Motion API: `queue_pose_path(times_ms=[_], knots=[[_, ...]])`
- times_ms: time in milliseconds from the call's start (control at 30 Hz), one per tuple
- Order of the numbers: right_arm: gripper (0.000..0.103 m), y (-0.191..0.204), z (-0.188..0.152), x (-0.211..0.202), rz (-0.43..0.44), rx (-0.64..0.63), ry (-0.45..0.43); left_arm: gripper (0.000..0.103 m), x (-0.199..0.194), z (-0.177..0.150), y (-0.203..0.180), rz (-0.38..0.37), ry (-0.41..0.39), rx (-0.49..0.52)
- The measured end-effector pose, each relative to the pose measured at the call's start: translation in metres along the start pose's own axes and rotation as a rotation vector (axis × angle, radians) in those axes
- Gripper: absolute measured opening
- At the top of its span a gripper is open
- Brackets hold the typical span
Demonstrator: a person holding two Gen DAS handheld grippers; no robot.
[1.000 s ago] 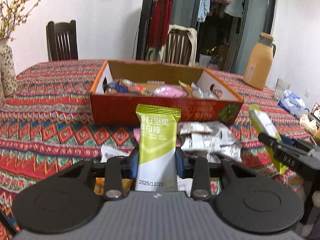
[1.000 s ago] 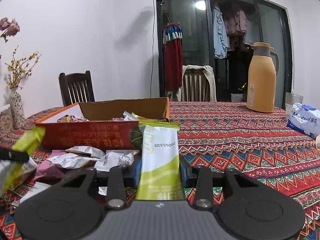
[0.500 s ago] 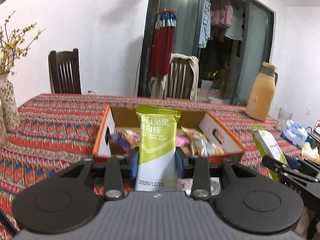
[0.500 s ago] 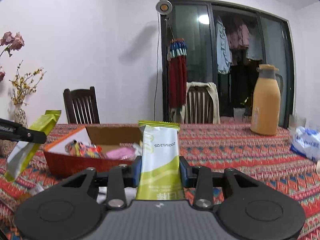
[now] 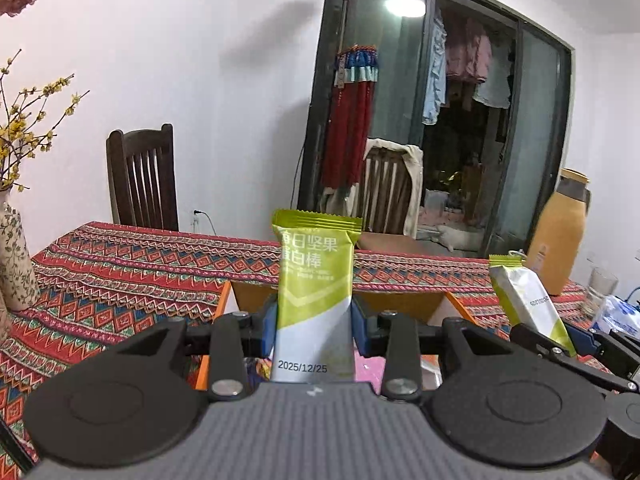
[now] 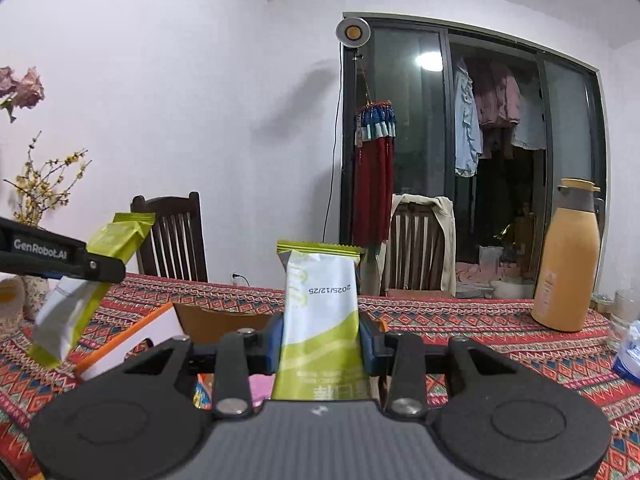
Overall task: Organize snacks
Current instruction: 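Open both tools to drop the green bars into the box, then move both tools back over the white wrappers beside the box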
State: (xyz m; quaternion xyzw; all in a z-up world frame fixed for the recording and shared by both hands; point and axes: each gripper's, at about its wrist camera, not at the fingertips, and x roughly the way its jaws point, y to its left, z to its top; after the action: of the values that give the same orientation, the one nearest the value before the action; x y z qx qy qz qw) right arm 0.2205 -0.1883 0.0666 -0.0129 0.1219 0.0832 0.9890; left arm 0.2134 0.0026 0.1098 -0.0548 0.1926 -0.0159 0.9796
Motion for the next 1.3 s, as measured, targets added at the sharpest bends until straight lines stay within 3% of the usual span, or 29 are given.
queue_pose_path(times_ms=[200,333,433,633,733,767,800,867,900,933,1133,1300], knots=[[0.037,0.015,0.008,0.046,-0.005,-0.002,0.032,0.037,0.045,0.003,0.001,0.039,0.032,-0.029],[0.037,0.016,-0.01,0.069,-0.004,0.012,0.077,0.037,0.071,-0.013,0.012,0.051,0.052,-0.055],[0.037,0.013,-0.022,0.081,-0.007,0.022,0.117,0.037,0.088,-0.022,0.019,0.048,0.113,-0.056],[0.037,0.012,-0.033,0.087,0.002,0.04,0.152,0.037,0.095,-0.034,0.021,0.045,0.138,-0.035],[0.04,0.009,-0.035,0.085,-0.001,0.049,0.152,0.045,0.089,-0.037,0.022,0.039,0.109,-0.059],[0.04,0.01,-0.036,0.084,-0.006,0.052,0.149,0.057,0.087,-0.036,0.023,0.033,0.099,-0.064],[0.045,0.01,-0.035,0.083,-0.014,0.054,0.143,0.076,0.083,-0.035,0.023,0.036,0.083,-0.07],[0.07,0.007,-0.035,0.081,-0.026,0.068,0.136,0.103,0.076,-0.034,0.023,0.067,0.041,-0.084],[0.086,0.006,-0.035,0.079,-0.04,0.079,0.126,0.103,0.072,-0.033,0.024,0.081,0.016,-0.093],[0.092,0.004,-0.034,0.077,-0.055,0.087,0.114,0.103,0.069,-0.032,0.024,0.08,0.006,-0.096],[0.102,0.002,-0.032,0.067,-0.052,0.115,0.084,0.103,0.071,-0.032,0.028,0.08,0.011,-0.103],[0.103,0.001,-0.03,0.063,-0.041,0.116,0.078,0.103,0.071,-0.033,0.025,0.085,0.019,-0.102]])
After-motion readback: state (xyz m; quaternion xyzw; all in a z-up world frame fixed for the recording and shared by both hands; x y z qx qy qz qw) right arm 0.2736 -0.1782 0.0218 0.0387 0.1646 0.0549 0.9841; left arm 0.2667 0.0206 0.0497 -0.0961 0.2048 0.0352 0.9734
